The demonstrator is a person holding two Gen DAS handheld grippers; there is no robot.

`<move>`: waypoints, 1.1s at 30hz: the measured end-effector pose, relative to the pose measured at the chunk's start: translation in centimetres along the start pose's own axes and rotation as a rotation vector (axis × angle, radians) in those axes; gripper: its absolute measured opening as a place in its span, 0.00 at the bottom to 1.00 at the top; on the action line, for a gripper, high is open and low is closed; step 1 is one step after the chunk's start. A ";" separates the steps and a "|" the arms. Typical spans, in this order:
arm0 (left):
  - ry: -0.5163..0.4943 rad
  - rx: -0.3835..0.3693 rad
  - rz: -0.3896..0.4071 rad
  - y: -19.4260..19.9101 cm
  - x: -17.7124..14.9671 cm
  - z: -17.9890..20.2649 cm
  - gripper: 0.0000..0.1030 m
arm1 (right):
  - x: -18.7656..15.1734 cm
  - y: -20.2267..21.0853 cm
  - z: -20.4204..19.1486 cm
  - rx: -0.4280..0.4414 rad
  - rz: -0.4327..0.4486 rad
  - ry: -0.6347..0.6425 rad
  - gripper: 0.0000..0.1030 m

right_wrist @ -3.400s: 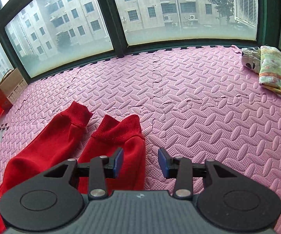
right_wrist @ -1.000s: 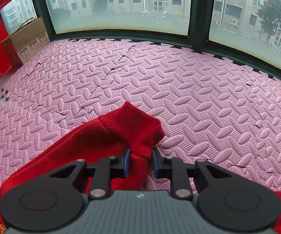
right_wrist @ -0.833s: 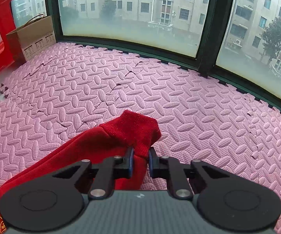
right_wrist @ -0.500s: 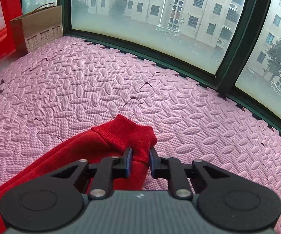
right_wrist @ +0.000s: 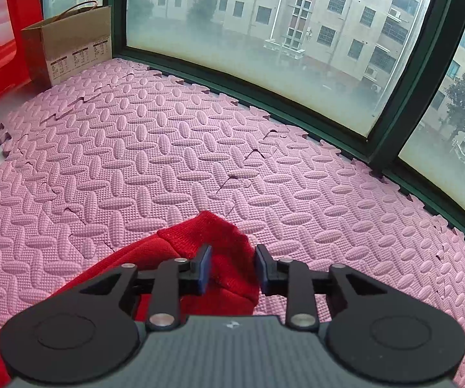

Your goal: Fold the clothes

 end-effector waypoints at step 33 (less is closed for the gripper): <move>-0.027 0.073 0.016 -0.2 -0.3 0.7 0.24 | -18.3 9.2 -6.7 0.193 -0.007 0.163 0.31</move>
Point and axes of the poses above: each gripper's, at about its wrist camera, not at the fingertips, and y roughly against the way its jaws point, z to its right, x to its top, the point moved 2 cm from there along -y, roughly the way its jaws point, and after that the axes turned 11 degrees about -z, right-handed, at the moved point
